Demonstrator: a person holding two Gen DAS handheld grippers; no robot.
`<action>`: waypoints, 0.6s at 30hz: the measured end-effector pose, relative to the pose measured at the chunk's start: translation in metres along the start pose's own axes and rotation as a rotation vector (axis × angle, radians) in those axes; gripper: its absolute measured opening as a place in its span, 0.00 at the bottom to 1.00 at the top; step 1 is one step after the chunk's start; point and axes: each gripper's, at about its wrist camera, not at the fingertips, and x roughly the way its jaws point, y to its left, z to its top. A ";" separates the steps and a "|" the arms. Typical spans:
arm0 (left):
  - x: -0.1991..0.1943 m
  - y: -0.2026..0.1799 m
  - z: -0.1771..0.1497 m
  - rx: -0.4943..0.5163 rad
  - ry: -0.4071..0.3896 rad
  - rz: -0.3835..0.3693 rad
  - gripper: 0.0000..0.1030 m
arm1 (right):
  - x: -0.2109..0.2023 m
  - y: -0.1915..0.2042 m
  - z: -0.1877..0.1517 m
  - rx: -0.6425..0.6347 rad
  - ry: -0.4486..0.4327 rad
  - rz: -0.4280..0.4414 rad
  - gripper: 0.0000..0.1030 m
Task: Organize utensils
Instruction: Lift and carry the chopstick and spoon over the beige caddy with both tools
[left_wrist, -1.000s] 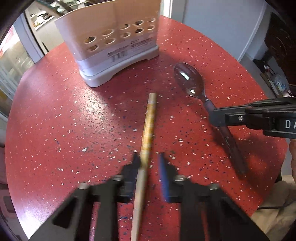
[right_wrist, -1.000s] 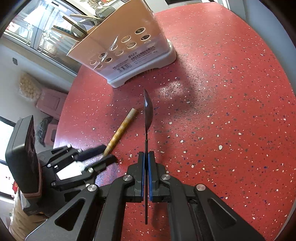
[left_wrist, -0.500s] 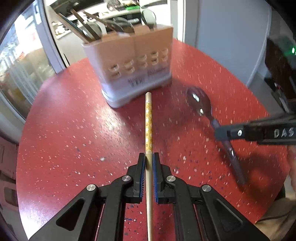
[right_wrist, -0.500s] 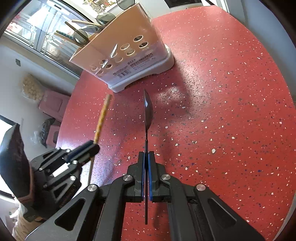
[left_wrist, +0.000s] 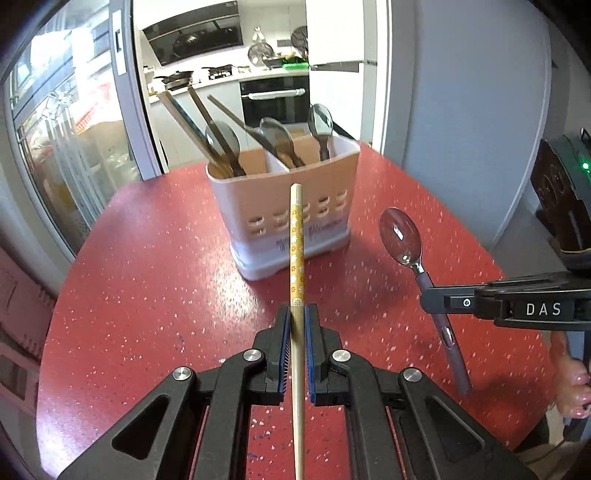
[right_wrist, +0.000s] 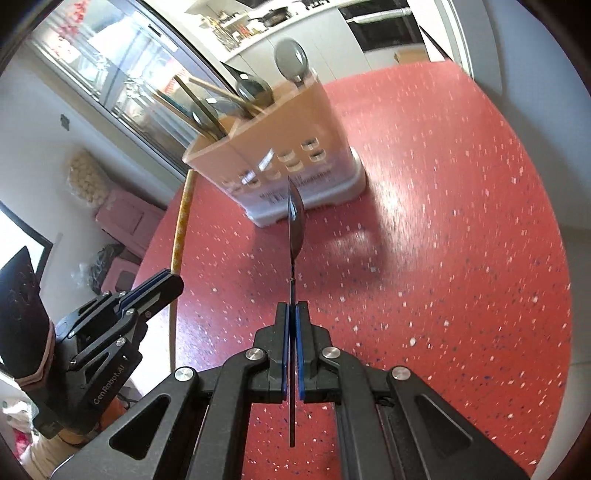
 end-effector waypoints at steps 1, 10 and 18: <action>-0.003 0.000 0.002 -0.005 -0.011 0.005 0.35 | -0.003 0.001 0.002 -0.006 -0.008 0.003 0.03; -0.020 0.017 0.028 -0.095 -0.112 0.013 0.35 | -0.025 0.016 0.033 -0.056 -0.090 0.009 0.03; -0.033 0.045 0.067 -0.171 -0.223 0.027 0.35 | -0.037 0.031 0.072 -0.115 -0.176 -0.002 0.04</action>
